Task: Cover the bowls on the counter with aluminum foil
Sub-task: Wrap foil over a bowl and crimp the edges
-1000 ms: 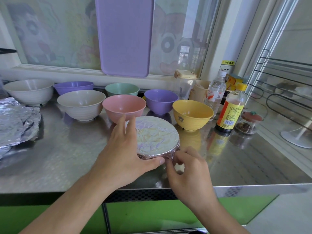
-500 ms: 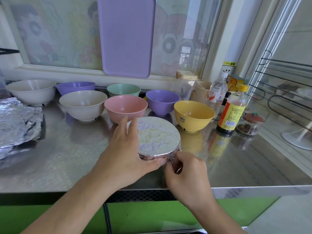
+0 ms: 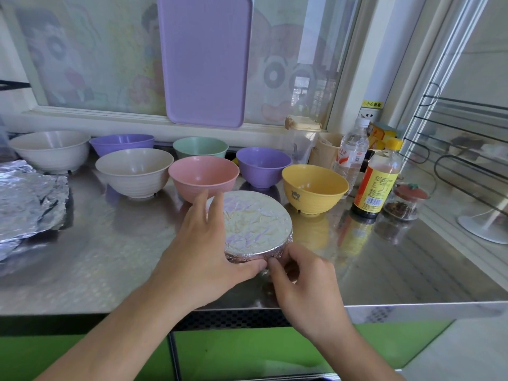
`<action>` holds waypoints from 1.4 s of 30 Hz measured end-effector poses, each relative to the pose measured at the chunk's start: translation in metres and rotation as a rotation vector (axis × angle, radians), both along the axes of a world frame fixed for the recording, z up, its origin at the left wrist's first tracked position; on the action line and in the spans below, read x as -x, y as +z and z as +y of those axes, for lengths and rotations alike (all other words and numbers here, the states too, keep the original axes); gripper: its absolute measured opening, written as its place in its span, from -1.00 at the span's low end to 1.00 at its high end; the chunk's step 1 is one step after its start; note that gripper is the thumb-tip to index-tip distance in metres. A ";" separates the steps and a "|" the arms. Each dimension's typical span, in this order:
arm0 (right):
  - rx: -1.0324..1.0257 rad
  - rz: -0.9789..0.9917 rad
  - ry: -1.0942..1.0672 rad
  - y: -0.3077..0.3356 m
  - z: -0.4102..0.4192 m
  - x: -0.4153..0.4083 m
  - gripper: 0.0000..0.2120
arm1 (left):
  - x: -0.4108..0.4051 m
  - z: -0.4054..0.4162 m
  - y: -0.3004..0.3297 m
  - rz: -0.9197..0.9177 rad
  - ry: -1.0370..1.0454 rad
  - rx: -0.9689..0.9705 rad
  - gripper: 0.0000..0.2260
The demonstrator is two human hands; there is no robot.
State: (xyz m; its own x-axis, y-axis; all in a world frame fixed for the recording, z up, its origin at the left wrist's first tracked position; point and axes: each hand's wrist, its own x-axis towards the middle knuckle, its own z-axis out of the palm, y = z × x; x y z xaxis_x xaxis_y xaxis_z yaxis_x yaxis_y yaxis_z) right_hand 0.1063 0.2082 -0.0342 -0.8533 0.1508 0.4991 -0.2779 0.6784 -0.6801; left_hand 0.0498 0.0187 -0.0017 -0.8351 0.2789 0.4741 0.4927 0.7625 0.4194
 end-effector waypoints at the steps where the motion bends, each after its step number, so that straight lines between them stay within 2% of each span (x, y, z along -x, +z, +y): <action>1: -0.003 0.006 -0.003 -0.001 0.000 0.000 -0.70 | 0.000 0.000 0.000 -0.006 -0.001 0.003 0.13; 6: -0.062 -0.031 -0.014 0.000 -0.003 -0.004 -0.76 | -0.001 -0.001 0.001 -0.015 -0.019 0.003 0.13; 10: -0.271 -0.026 0.008 0.000 -0.003 -0.005 -0.85 | -0.001 0.000 0.002 -0.020 -0.017 0.012 0.12; 13: -0.428 -0.022 0.042 0.000 -0.001 -0.006 -0.82 | -0.001 0.000 0.001 -0.019 -0.013 0.028 0.14; 15: -0.454 -0.002 0.001 0.004 0.005 -0.005 -0.80 | -0.001 -0.002 0.001 -0.025 -0.015 0.019 0.17; 17: -0.320 0.028 -0.139 0.014 0.013 -0.004 -0.78 | -0.001 -0.005 0.001 -0.041 -0.017 -0.023 0.20; 20: 0.073 0.074 -0.217 0.037 0.019 0.011 -0.80 | -0.004 -0.007 -0.002 -0.090 -0.021 -0.196 0.33; 23: 0.461 -0.064 -0.023 0.052 0.010 0.039 -0.79 | -0.009 0.001 -0.011 -0.181 0.016 -0.420 0.44; 27: 0.816 -0.217 0.136 0.044 -0.006 0.065 -0.73 | -0.013 0.015 -0.022 -0.216 0.008 -0.555 0.44; 32: 0.860 -0.198 0.120 0.038 -0.012 0.068 -0.76 | -0.006 0.013 -0.026 -0.233 -0.022 -0.620 0.43; 38: 0.736 -0.213 0.080 0.040 0.000 0.072 -0.81 | 0.001 -0.010 -0.022 -0.365 -0.126 -0.637 0.41; 40: 0.704 -0.186 0.125 0.049 0.007 0.077 -0.76 | -0.001 -0.016 -0.023 -0.373 -0.147 -0.645 0.37; 42: 0.758 -0.233 0.223 0.057 0.006 0.083 -0.69 | -0.007 -0.012 -0.026 -0.346 -0.141 -0.654 0.35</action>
State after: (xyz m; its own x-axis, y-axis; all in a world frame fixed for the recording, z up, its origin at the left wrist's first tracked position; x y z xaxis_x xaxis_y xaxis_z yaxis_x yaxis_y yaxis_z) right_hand 0.0234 0.2147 0.0230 -0.9722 0.1902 0.1365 -0.1472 -0.0431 -0.9882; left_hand 0.0571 0.0065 -0.0277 -0.9437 0.1461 0.2969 0.3252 0.2437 0.9137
